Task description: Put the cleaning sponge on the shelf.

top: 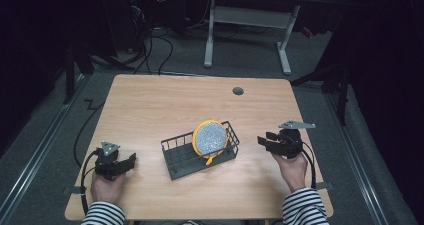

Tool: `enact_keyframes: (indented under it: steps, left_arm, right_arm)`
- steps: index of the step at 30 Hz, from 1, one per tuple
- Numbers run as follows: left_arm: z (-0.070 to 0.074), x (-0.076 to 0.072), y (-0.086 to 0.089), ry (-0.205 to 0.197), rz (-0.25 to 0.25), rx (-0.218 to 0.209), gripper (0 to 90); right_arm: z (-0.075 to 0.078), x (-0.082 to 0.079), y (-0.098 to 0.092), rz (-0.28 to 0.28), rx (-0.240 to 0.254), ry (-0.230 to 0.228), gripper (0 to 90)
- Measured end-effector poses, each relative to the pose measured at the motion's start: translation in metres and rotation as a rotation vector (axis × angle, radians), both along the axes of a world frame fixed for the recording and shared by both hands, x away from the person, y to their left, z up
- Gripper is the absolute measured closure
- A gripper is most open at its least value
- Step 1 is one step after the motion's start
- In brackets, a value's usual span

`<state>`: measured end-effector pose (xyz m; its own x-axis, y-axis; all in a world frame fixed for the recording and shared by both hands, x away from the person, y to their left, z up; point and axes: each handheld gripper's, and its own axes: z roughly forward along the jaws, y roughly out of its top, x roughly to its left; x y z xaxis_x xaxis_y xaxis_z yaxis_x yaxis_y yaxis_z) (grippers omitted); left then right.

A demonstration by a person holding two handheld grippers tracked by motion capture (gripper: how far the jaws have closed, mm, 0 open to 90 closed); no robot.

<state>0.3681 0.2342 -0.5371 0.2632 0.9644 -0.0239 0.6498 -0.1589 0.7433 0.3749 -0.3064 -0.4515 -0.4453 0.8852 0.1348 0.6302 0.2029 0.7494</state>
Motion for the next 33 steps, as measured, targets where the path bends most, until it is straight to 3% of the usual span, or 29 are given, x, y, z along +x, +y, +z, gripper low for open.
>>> enact_keyframes:
  steps: [2, 15, 21, 33]
  left_arm:
    - [0.0, 0.0, 0.0, 0.0, 0.0, 0.0, 29.6]
    - [0.0, 0.0, 0.0, 0.0, 0.0, -0.002, 29.3]
    - [0.0, 0.0, 0.0, 0.0, -0.001, -0.003, 29.1]
    - [0.0, 0.0, 0.0, 0.0, -0.002, -0.004, 28.8]
  right_arm:
    - [-0.003, -0.003, -0.004, -0.014, 0.023, 0.0, 53.9]
    - [-0.019, -0.013, -0.021, -0.063, 0.058, 0.013, 53.2]
    - [-0.029, -0.019, -0.027, -0.075, 0.048, -0.007, 46.3]
    - [-0.051, -0.032, -0.038, -0.129, 0.051, 0.006, 43.3]
